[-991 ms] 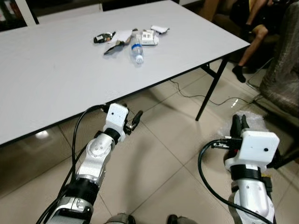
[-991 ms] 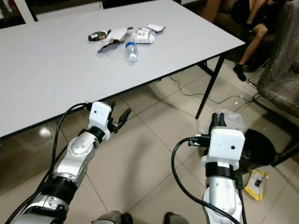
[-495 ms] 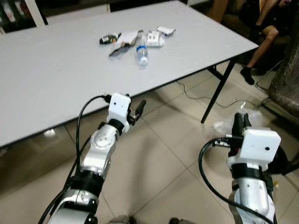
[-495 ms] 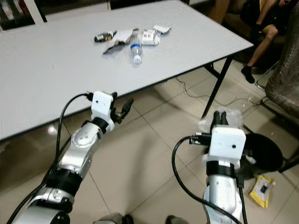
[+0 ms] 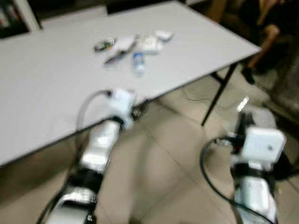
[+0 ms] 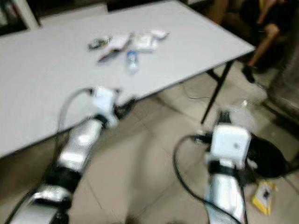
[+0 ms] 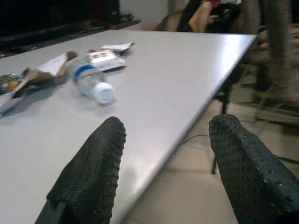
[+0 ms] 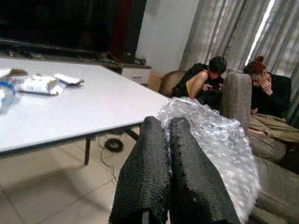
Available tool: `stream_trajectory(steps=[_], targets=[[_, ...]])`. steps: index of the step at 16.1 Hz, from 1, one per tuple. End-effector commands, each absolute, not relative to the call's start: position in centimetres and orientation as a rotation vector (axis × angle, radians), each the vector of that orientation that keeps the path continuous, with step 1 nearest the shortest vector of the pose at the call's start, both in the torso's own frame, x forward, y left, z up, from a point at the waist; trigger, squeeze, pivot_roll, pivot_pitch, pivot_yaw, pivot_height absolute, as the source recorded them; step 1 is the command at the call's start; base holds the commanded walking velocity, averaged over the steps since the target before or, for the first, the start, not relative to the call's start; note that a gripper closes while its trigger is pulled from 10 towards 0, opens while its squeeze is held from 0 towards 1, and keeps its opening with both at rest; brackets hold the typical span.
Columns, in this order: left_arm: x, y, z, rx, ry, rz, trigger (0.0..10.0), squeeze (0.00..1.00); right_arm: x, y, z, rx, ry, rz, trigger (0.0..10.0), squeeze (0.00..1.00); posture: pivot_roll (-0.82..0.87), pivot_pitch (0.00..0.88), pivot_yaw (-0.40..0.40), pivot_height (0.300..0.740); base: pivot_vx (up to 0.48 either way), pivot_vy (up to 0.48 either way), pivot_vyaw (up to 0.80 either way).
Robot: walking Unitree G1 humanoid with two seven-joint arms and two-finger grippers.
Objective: Picking trash to rubbish bin
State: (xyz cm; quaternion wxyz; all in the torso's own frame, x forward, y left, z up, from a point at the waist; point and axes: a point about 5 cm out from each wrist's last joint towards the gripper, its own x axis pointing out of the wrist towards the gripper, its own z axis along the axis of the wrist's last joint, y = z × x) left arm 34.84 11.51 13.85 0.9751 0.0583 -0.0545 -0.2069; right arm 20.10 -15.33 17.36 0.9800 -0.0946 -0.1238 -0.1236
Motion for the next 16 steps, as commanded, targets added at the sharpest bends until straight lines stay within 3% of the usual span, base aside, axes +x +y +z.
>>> stream_trajectory(steps=[1,16], targets=[[34.7,10.1,14.0,0.107,-0.114,-0.458,10.0,0.0,19.8,-15.9,17.6,-0.211,-0.259,-0.275,10.0,0.0,0.05,0.117,0.014,0.74,0.48,0.0,0.0],[34.3,10.0,12.6,0.124,-0.064,-0.464,10.0,0.0,19.5,-15.7,17.7,-0.249,-0.256,-0.271,10.0,0.0,0.03,0.121,0.003,0.74,0.404,0.0,0.0]])
